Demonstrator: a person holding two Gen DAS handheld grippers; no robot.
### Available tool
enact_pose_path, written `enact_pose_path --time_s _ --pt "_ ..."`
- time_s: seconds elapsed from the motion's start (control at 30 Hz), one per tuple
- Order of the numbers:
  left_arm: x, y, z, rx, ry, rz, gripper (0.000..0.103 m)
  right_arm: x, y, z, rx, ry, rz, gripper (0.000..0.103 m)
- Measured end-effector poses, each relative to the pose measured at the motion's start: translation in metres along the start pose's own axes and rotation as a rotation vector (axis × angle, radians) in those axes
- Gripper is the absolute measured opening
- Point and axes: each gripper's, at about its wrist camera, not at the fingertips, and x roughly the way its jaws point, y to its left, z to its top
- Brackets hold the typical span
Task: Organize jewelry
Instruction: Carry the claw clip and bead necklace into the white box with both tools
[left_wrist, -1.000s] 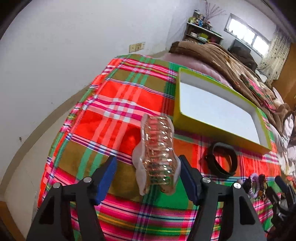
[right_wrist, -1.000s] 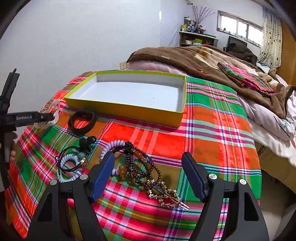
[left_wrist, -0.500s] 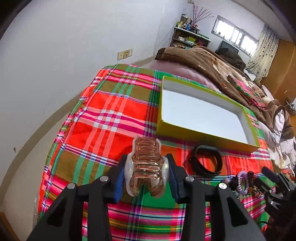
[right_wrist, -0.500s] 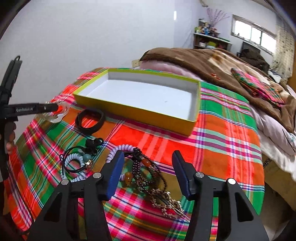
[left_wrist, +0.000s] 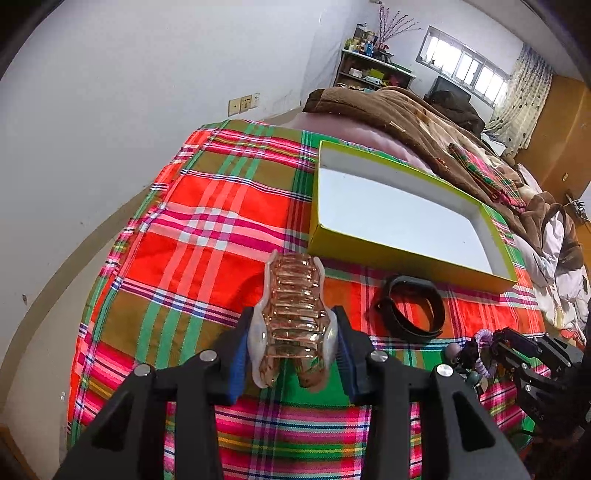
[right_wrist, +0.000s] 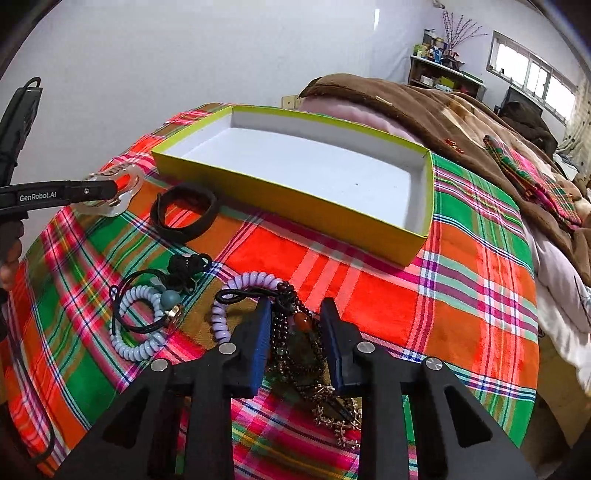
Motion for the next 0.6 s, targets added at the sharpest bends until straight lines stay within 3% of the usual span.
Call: enact_pose_path --time_s 0.2,0.6 --pt "0.000 0.000 -0.002 -0.004 -0.004 -0.010 0.042 -0.004 0.000 -0.002 0.014 -0.012 -0.013 0.018" --pt "-0.016 -0.001 0.000 0.010 -0.048 -0.018 0.042 -0.027 -0.001 0.004 0.049 -0.086 -0.031 0.017"
